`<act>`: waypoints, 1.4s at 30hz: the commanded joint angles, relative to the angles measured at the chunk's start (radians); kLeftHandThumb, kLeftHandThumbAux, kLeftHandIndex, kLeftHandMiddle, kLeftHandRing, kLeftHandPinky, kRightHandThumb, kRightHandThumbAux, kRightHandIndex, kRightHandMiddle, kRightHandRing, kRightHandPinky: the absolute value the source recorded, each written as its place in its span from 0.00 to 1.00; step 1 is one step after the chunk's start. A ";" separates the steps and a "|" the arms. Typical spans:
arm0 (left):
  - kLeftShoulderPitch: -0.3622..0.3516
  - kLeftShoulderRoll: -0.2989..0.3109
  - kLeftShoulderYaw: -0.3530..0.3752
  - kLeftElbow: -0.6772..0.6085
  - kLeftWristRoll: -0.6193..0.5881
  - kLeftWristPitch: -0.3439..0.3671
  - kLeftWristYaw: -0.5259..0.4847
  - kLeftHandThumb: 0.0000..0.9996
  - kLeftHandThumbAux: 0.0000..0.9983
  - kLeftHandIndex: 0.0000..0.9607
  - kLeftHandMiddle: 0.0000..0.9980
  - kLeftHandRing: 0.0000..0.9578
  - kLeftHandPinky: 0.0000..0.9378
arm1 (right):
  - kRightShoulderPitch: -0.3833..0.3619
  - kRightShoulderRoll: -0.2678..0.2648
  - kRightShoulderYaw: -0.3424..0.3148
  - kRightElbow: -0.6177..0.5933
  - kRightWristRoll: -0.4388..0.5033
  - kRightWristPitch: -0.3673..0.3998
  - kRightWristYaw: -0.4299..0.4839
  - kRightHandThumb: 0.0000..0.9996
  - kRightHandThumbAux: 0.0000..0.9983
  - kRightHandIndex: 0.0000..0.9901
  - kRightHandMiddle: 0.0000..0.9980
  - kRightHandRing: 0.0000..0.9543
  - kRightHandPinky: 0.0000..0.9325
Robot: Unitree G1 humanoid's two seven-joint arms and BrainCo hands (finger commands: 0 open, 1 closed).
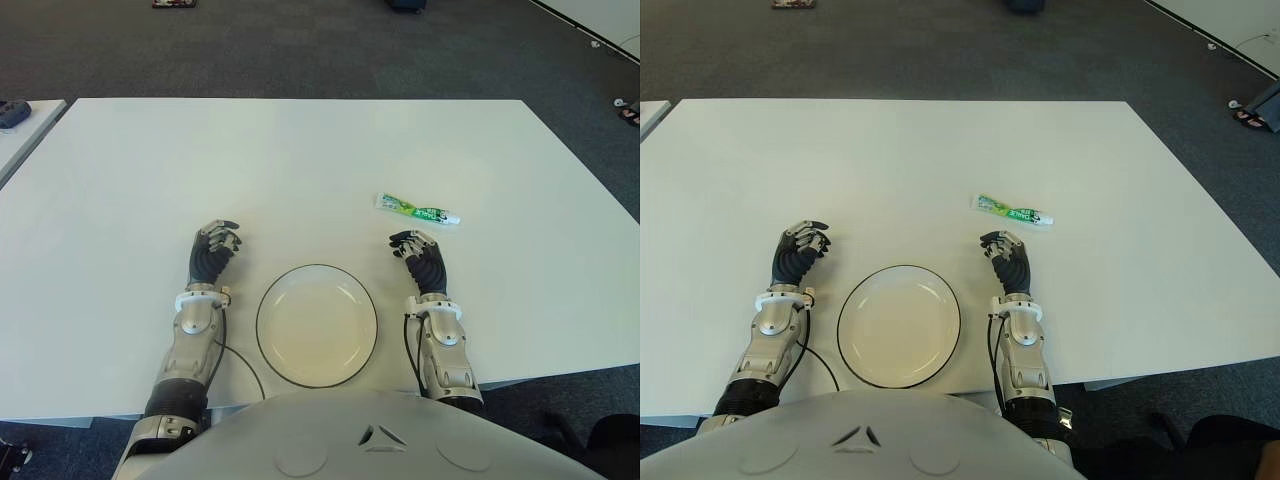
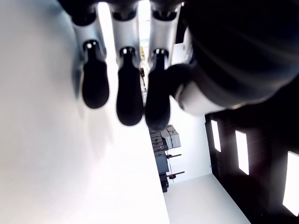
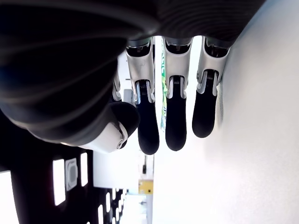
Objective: Put the toothpaste on the table into the plate.
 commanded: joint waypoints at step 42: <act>0.016 -0.015 -0.010 0.047 0.015 0.016 0.010 0.71 0.72 0.45 0.63 0.66 0.65 | -0.363 -0.326 0.062 0.212 -0.430 -0.080 -0.173 0.54 0.36 0.00 0.00 0.00 0.01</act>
